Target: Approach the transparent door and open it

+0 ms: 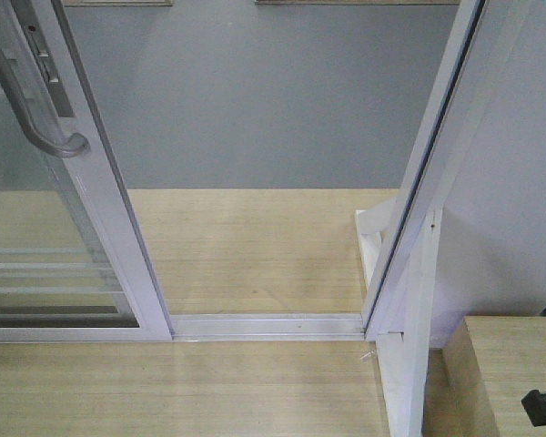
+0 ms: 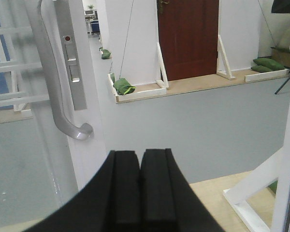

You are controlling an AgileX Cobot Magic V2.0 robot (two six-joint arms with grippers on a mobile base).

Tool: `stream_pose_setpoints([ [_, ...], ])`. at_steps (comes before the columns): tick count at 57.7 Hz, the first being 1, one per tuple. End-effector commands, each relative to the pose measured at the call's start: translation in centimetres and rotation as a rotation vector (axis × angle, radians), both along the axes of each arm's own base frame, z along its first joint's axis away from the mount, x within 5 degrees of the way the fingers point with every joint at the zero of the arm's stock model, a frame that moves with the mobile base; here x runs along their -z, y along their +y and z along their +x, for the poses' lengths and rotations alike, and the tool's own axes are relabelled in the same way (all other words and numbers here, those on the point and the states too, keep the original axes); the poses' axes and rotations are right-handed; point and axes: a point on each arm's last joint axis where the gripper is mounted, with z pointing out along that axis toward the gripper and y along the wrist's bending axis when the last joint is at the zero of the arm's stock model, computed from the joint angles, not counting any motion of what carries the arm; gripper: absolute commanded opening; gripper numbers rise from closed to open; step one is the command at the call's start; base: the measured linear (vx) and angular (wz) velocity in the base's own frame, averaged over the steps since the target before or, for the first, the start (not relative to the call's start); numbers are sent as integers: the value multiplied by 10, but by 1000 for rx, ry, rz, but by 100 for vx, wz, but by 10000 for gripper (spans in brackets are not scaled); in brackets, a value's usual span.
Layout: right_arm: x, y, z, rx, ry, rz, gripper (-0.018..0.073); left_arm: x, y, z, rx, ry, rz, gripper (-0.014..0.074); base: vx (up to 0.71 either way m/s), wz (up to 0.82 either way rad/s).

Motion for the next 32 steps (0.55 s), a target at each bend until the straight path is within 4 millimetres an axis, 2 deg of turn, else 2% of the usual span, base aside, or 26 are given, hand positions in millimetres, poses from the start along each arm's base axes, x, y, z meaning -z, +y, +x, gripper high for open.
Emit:
stream_pose_setpoints([
  [1,-3,-1,0,15,-76,0,0,2,1,0,-5,-59,-16,-6,0,0],
  [32,-3,-1,0,15,-76,0,0,2,1,0,-5,-59,-16,-6,0,0],
])
